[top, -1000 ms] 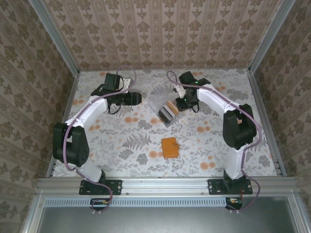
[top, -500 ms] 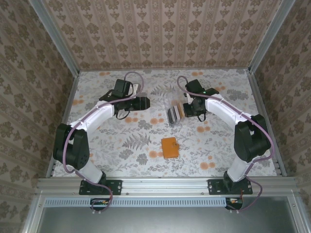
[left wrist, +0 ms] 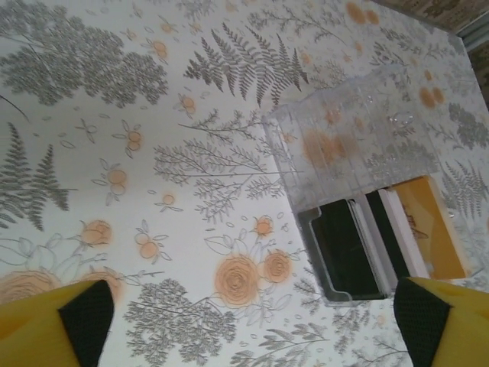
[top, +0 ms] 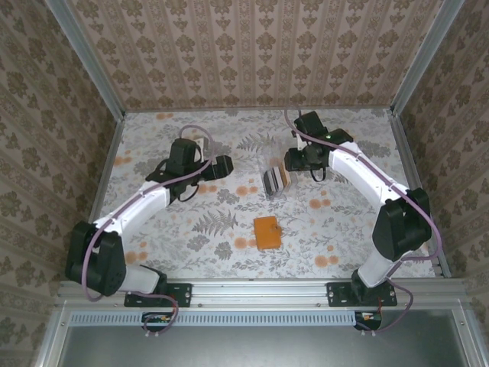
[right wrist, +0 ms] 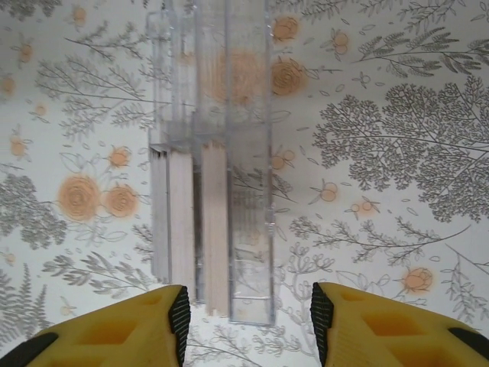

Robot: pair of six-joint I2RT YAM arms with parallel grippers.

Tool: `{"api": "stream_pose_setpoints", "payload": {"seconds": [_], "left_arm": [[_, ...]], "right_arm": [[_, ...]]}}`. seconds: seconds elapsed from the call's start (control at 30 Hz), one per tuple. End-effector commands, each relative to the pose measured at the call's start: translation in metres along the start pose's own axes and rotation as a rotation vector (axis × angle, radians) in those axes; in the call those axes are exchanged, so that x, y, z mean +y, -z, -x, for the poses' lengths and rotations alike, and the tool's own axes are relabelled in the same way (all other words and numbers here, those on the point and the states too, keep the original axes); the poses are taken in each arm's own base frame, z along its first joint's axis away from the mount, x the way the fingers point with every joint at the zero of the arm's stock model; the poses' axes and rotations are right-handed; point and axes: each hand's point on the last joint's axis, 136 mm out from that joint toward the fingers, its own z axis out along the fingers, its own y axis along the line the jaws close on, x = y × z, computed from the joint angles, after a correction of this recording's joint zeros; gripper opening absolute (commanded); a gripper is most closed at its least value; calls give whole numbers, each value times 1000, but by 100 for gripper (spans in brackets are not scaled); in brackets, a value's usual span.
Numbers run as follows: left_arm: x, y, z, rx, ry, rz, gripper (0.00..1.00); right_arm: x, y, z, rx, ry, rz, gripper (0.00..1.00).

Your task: Put the credit cards into the card holder

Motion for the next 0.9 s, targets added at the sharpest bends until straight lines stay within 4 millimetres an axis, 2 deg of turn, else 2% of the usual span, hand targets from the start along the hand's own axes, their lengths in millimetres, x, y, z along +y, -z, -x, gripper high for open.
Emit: {"api": "stream_pose_setpoints", "payload": {"seconds": [0.0,0.1,0.23,0.3,0.53,0.67,0.87], "left_arm": [[6,16,16,-134,14,28,100],[14,22,17,-156,29,34,100],[22,25,13,-143,45,31,100],[23,24,12,-137,50,27,100],[19,19,9,-113,50,-8,100],[15,16,9,-98,55,-26,100],[13,13,8,-82,59,-38,100]], "right_arm": [[15,6,-6,27,-1,-26,50],[3,3,-5,22,24,-187,47],[-17,-3,-6,21,0,-277,43],[-23,-7,-9,37,-11,-270,40],[-18,-24,-26,106,4,-154,38],[-24,-32,-30,134,-8,-153,36],[-21,-41,-33,157,-7,-109,36]]}}
